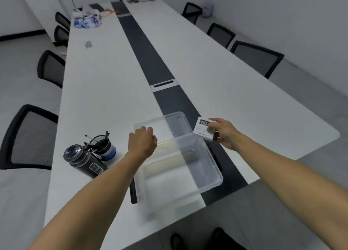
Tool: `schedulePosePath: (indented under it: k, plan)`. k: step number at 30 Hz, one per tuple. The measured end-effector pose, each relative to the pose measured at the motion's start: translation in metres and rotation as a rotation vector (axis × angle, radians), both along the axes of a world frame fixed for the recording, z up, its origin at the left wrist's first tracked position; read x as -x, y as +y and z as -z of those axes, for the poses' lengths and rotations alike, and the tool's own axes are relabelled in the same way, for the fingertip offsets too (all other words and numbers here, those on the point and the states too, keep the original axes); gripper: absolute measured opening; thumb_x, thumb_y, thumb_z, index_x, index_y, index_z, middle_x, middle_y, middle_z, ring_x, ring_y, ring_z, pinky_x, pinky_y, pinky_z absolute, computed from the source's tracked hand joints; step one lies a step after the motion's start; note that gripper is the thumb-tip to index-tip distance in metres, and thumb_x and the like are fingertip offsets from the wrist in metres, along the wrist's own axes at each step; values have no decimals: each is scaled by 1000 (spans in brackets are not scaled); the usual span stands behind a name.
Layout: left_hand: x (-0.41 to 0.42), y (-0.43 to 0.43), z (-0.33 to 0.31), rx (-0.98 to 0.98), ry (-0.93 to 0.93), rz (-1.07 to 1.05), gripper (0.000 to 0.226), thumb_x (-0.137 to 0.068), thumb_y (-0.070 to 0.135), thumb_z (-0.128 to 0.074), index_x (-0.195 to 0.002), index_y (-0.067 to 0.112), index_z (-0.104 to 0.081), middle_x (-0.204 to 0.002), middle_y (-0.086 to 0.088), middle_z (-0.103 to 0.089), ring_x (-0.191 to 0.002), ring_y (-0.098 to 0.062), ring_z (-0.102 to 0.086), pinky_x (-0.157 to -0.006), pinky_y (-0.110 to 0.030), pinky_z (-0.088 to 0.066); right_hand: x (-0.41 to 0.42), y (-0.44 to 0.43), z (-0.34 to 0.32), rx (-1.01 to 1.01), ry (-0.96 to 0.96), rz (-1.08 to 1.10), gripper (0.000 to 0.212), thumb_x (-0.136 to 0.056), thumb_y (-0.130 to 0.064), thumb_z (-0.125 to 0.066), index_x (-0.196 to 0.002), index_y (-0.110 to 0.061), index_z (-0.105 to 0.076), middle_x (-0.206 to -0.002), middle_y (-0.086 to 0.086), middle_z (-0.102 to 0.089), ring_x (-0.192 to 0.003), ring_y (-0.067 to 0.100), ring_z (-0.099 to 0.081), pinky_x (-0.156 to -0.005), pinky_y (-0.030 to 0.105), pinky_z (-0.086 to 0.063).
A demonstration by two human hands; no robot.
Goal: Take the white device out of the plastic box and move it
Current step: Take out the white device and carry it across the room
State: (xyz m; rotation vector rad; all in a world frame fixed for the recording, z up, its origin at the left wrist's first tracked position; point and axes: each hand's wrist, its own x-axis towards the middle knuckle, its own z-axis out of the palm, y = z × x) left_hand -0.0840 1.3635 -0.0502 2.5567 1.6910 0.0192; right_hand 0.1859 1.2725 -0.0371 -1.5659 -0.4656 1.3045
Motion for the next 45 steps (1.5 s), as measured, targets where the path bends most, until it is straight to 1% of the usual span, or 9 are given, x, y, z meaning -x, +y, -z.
schedulePosePath:
  k: [5, 10, 14, 17, 20, 28, 35, 40, 45]
  plan:
    - [-73, 1, -59, -146, -49, 172, 23, -96, 27, -45, -106, 11, -58, -104, -11, -63, -88, -29, -59, -83, -41, -48, -57, -26, -54, -99, 10, 120, 14, -82, -7, -61, -94, -15, -62, -92, 11, -67, -76, 23, -62, -57, 31, -49]
    - [-159, -21, -103, -253, -66, 316, 16, -93, 22, -44, -82, 11, -47, -92, -12, -60, -79, -31, -55, -73, -40, -43, -123, -71, -89, -177, 3, 236, 11, -91, -16, -60, -101, -15, -63, -95, 12, -68, -78, 22, -65, -57, 31, -56]
    - [-261, -68, -118, -258, -73, 396, 21, -93, 23, -43, -99, 7, -56, -96, -11, -60, -85, -31, -56, -72, -37, -37, -195, -137, -106, -179, -36, 353, 9, -94, -19, -60, -102, -16, -60, -95, 12, -66, -80, 22, -65, -53, 31, -57]
    - [-327, -106, -119, -207, -110, 447, 26, -93, 24, -43, -108, 8, -57, -100, -11, -61, -88, -31, -58, -72, -36, -39, -243, -182, -111, -136, -131, 407, 10, -95, -23, -58, -100, -14, -60, -85, 8, -67, -71, 19, -63, -46, 26, -53]
    - [-393, -142, -117, -178, -146, 509, 26, -92, 24, -44, -108, 8, -57, -100, -9, -63, -84, -29, -58, -68, -34, -41, -296, -229, -110, -97, -244, 503, 11, -94, -24, -56, -93, -15, -62, -79, 6, -65, -64, 17, -59, -41, 22, -47]
    - [-568, -197, -116, -130, -93, 693, 26, -92, 26, -45, -108, 10, -57, -101, -11, -65, -85, -31, -59, -68, -34, -41, -443, -323, -88, 23, -379, 701, 8, -93, -28, -57, -91, -21, -60, -84, 5, -68, -71, 16, -62, -41, 23, -45]
    - [-720, -189, -102, -105, -78, 808, 29, -92, 29, -46, -110, 10, -57, -106, -15, -63, -90, -34, -60, -67, -33, -39, -563, -335, -73, 91, -433, 789, 11, -93, -27, -57, -89, -18, -60, -77, 5, -65, -63, 17, -60, -42, 25, -44]
    - [-844, -179, -112, -88, -67, 860, 31, -91, 33, -47, -113, 15, -59, -115, -16, -62, -102, -36, -60, -79, -36, -45, -663, -333, -90, 132, -476, 849, 11, -93, -26, -56, -89, -16, -60, -75, 6, -64, -60, 17, -59, -40, 23, -43]
    - [-955, -173, -122, -99, -58, 896, 30, -90, 33, -48, -110, 15, -60, -111, -14, -63, -98, -35, -61, -73, -34, -42, -765, -328, -101, 175, -513, 854, 15, -94, -27, -53, -93, -14, -61, -76, 6, -66, -58, 17, -60, -37, 22, -40]
